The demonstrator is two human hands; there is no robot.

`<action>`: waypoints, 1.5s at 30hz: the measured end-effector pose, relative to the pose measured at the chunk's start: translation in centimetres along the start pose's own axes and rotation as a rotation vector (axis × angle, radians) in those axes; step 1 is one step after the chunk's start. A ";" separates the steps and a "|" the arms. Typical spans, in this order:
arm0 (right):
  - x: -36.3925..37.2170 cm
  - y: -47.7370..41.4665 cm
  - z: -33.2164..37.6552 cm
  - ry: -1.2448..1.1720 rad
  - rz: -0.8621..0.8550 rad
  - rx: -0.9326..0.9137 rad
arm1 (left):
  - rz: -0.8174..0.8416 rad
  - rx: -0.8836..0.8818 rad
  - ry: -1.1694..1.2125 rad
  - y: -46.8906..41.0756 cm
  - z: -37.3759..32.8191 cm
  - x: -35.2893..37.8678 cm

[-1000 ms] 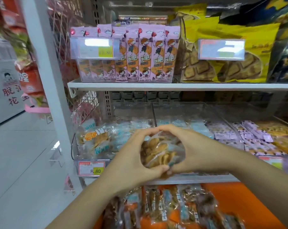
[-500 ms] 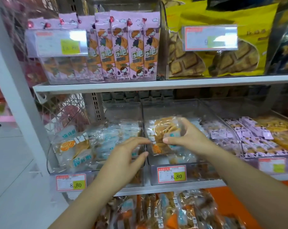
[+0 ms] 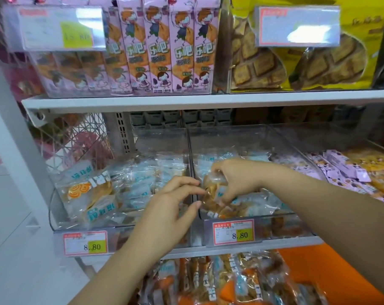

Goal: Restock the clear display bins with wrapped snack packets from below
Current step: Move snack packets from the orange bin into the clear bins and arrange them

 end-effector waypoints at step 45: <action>2.8 7.2 -4.3 0.064 -0.107 -0.091 | 0.288 0.165 -1.211 -7.5 -3.9 6.4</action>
Point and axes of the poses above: each hand's wrist, its own y-axis away from the middle knuckle, its own x-axis out of the palm, z = x × y, the point moved 4 cm from there along -y, towards the middle knuckle, and after that the axes turned 13 degrees about -x, right-handed, at the moved point
